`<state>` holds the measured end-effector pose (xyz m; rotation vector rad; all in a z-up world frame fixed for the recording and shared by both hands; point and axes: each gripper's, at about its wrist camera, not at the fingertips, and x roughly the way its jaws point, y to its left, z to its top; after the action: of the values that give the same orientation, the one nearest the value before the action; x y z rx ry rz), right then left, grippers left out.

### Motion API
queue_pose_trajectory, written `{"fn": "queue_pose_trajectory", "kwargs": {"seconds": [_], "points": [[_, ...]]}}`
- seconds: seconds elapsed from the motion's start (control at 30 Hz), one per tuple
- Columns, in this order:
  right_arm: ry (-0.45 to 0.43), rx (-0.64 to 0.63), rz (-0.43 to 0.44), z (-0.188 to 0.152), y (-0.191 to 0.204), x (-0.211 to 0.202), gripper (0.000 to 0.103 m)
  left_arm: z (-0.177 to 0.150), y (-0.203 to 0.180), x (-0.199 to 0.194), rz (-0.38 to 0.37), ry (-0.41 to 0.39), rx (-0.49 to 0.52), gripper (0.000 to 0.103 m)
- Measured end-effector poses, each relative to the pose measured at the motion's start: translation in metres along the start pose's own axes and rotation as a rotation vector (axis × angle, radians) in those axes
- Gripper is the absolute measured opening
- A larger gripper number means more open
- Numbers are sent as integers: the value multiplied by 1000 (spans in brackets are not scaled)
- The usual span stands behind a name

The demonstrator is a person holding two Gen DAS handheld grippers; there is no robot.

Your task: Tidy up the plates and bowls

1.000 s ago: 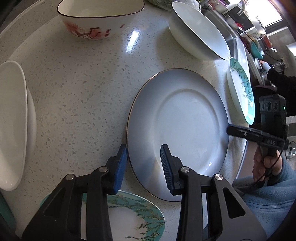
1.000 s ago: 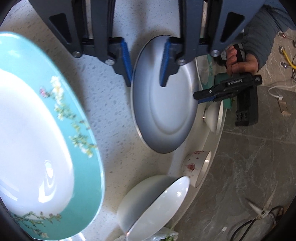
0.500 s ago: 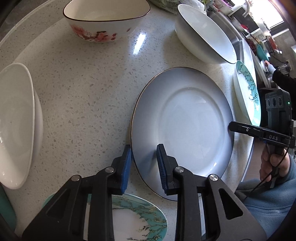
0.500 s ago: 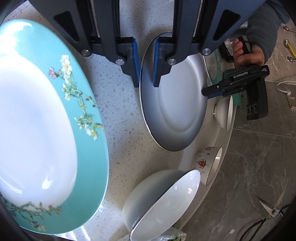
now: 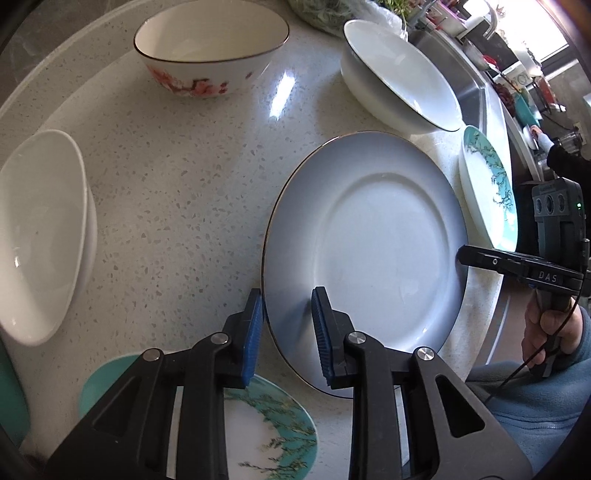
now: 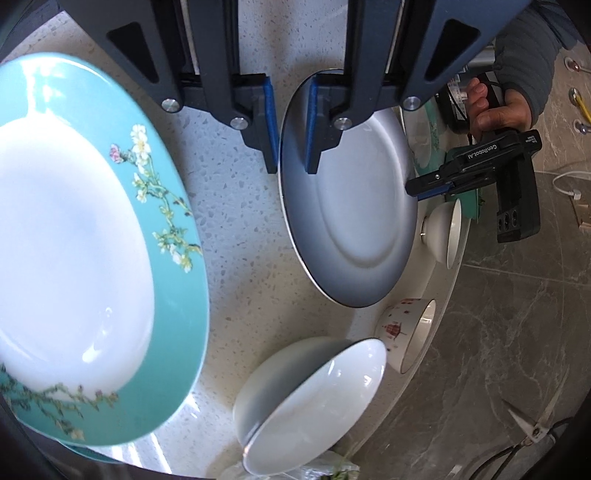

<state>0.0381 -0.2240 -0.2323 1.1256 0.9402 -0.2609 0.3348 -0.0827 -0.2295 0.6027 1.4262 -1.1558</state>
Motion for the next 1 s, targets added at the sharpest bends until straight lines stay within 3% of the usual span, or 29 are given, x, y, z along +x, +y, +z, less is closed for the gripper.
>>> {"fn": "queue_pose_trajectory", "kwargs": {"seconds": [0.43, 0.73, 1.0], "points": [[97, -85, 43, -6, 4, -15, 17, -50, -49, -35, 61, -59, -119, 23], [205, -219, 38, -13, -13, -30, 19, -125, -94, -23, 73, -100, -317, 23], [287, -345, 11, -16, -5, -14, 19, -176, -104, -5, 87, -138, -482, 24]]}}
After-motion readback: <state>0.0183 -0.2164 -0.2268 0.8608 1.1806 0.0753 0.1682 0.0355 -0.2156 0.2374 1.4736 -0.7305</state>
